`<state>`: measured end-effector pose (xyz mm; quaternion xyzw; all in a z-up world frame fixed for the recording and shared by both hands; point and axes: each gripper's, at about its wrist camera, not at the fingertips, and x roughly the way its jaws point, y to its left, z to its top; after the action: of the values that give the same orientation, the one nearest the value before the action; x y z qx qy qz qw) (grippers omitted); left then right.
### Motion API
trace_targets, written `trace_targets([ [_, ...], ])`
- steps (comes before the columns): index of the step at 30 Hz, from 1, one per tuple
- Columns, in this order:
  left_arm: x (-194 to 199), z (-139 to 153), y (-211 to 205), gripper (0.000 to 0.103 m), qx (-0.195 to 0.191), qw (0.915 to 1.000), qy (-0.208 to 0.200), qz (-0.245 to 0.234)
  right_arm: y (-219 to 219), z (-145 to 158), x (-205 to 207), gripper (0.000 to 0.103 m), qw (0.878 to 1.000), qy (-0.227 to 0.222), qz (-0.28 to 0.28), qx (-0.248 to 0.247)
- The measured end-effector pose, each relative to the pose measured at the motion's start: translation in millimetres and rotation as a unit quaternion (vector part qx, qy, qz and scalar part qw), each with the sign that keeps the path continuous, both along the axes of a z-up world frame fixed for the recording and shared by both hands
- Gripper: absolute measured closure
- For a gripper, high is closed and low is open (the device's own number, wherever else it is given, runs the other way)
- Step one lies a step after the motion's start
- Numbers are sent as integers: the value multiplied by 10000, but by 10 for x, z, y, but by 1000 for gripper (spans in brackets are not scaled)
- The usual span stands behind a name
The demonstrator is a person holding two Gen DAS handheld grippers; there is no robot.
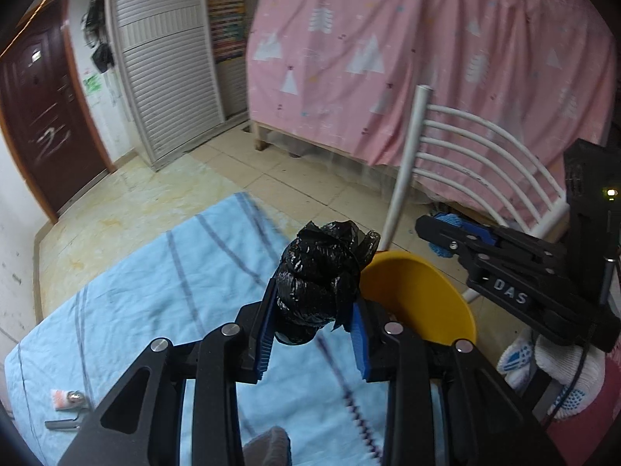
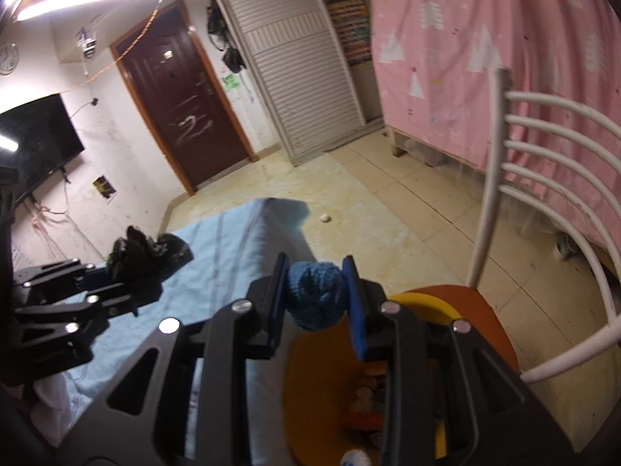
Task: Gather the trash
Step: 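Open the right tool over the bin while the left tool releases the bag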
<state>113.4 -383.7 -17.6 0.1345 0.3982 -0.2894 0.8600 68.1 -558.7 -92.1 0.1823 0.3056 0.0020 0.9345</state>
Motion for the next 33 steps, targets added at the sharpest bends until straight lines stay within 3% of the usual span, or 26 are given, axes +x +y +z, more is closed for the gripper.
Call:
trace_targets([
  [4,-75,-46,-224,79,66,9998,37,-171,-112,-137,-63,76,9998,139,-48,101],
  [8,-122,-99,-422,79,149,9994,60,-316,-190,-216,-121,59,9994,160,-220,200],
  [13,-162,-137,-597,77,162,9989,110,-426,-351,-240,-232,56,9984,110,-457,315],
  [16,-165,-181,-686,61,77,9982,246,-546,-435,-247,-307,56,9973,71,-608,401],
  [18,-160,-223,-733,37,52,9977,348,-578,-450,-246,-327,55,9971,72,-639,405],
  [23,-165,-287,-721,35,31,9976,402,-564,-399,-223,-357,55,9971,92,-671,360],
  [29,-99,-227,-429,35,-123,9985,401,-358,-279,-131,-290,54,9978,69,-568,322],
  [33,-68,-166,-176,35,-226,9988,372,-220,-82,-23,-197,48,9988,55,-425,229],
])
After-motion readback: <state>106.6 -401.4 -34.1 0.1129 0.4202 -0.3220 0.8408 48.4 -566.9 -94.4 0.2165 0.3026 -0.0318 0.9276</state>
